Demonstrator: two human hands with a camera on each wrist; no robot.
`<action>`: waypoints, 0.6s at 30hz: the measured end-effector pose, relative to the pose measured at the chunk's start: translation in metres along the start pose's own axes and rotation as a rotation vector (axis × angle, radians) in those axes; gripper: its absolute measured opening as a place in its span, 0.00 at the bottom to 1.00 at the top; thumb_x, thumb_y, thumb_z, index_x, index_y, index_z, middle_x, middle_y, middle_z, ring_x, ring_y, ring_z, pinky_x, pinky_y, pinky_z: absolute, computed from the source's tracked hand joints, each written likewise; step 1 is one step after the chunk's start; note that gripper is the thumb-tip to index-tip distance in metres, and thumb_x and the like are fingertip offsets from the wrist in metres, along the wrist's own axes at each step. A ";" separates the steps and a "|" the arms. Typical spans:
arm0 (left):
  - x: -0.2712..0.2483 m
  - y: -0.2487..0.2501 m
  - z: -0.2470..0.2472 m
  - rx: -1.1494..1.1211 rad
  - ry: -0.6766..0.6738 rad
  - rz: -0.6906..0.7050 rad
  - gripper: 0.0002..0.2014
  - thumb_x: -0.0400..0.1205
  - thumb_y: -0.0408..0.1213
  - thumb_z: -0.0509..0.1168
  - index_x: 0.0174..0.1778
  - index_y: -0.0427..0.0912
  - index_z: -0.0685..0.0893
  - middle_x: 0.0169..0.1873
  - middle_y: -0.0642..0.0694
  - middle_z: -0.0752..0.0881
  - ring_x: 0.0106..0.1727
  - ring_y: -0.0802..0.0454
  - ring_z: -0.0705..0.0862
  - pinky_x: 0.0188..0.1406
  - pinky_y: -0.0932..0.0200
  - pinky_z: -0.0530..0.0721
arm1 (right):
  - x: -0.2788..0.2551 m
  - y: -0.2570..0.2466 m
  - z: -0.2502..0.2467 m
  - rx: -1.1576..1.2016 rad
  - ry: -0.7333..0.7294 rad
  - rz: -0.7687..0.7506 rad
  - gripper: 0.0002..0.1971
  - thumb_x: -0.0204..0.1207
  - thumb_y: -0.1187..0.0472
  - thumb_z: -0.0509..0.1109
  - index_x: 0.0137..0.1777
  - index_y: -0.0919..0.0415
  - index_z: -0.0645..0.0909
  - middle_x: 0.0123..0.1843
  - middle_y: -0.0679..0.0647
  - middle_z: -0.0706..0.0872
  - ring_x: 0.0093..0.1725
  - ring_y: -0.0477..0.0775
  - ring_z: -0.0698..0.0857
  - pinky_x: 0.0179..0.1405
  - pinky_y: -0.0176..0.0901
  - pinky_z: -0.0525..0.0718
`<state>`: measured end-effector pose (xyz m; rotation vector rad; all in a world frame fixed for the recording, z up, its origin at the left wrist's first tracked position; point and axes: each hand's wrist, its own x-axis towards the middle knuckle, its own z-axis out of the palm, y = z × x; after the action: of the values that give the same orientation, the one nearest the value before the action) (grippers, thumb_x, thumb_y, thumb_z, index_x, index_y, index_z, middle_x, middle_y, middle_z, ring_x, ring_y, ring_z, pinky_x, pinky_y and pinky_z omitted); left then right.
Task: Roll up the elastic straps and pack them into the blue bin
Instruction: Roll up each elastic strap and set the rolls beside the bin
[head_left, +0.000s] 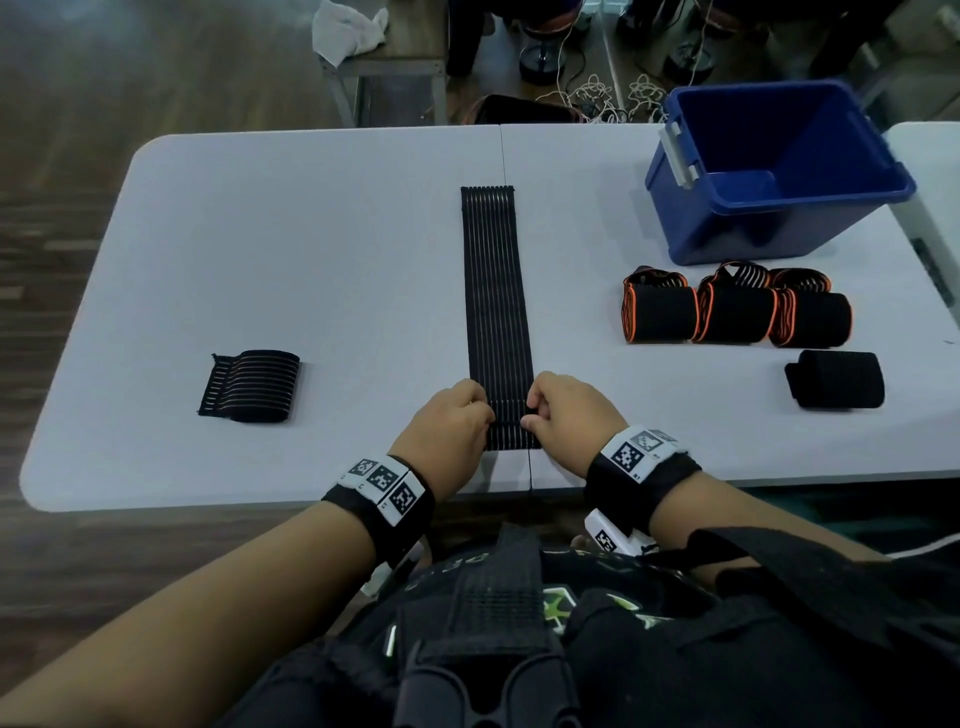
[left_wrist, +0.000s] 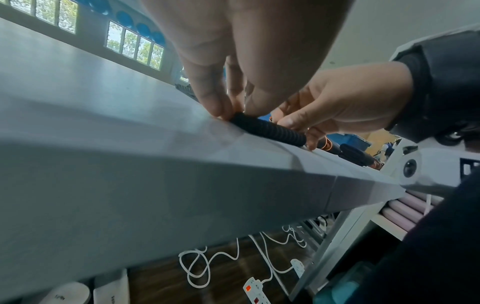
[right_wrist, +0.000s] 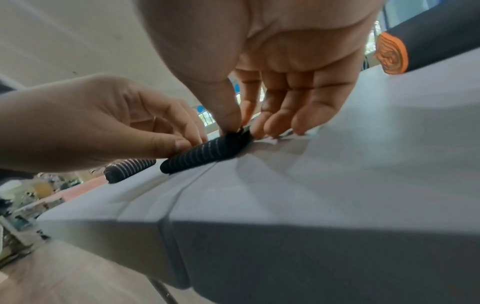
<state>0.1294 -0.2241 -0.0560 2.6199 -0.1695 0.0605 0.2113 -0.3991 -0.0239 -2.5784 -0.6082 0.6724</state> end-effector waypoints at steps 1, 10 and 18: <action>0.000 -0.001 0.000 0.012 -0.004 -0.003 0.05 0.76 0.22 0.72 0.44 0.34 0.90 0.49 0.40 0.85 0.38 0.42 0.85 0.34 0.48 0.88 | 0.000 0.001 0.001 -0.027 0.024 -0.035 0.04 0.80 0.54 0.70 0.50 0.53 0.79 0.49 0.50 0.79 0.48 0.52 0.79 0.50 0.47 0.81; -0.008 -0.001 -0.012 0.128 -0.137 0.004 0.22 0.73 0.55 0.77 0.54 0.41 0.92 0.58 0.44 0.88 0.50 0.42 0.86 0.49 0.47 0.88 | -0.003 0.003 0.002 -0.314 -0.047 -0.285 0.20 0.76 0.44 0.73 0.63 0.53 0.86 0.63 0.50 0.78 0.61 0.56 0.76 0.60 0.54 0.82; -0.006 0.001 -0.016 0.088 -0.148 -0.070 0.17 0.78 0.47 0.73 0.61 0.44 0.91 0.65 0.47 0.87 0.56 0.43 0.85 0.60 0.50 0.84 | -0.001 0.003 -0.012 -0.228 -0.129 -0.300 0.15 0.79 0.57 0.66 0.64 0.53 0.85 0.59 0.52 0.83 0.56 0.56 0.83 0.58 0.52 0.83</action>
<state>0.1232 -0.2162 -0.0425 2.7156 -0.1294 -0.1538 0.2184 -0.4057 -0.0153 -2.5790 -1.1463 0.7036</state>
